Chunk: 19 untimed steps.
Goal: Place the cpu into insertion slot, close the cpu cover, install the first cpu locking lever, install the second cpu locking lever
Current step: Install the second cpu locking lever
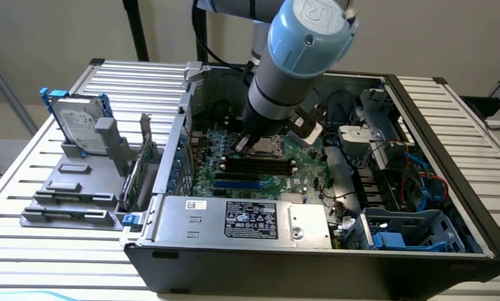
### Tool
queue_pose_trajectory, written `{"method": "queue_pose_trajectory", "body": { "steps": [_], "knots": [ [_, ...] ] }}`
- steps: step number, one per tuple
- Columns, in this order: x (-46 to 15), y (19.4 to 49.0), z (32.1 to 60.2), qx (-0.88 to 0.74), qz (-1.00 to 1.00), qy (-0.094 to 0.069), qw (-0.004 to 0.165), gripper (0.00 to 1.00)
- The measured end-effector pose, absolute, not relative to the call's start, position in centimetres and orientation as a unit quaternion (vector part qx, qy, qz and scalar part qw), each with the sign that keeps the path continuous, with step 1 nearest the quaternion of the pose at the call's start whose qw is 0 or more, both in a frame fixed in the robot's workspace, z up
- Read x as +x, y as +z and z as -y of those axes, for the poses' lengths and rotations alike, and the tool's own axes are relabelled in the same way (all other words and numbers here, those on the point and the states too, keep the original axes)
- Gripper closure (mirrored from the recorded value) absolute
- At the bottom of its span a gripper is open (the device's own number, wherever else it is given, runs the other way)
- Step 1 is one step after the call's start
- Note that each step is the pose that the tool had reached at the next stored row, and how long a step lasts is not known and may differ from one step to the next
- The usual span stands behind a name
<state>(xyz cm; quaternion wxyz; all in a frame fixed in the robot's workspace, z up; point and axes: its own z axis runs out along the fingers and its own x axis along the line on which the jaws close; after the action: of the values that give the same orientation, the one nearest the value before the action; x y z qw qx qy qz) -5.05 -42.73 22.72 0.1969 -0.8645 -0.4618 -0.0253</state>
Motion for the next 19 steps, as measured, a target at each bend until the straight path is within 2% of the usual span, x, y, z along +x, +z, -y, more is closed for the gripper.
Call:
{"method": "queue_pose_trajectory", "body": {
  "steps": [19],
  "knots": [
    [-6.2, 20.9, 42.2, -0.864, 0.466, -0.044, 0.187, 0.89]
  ]
}}
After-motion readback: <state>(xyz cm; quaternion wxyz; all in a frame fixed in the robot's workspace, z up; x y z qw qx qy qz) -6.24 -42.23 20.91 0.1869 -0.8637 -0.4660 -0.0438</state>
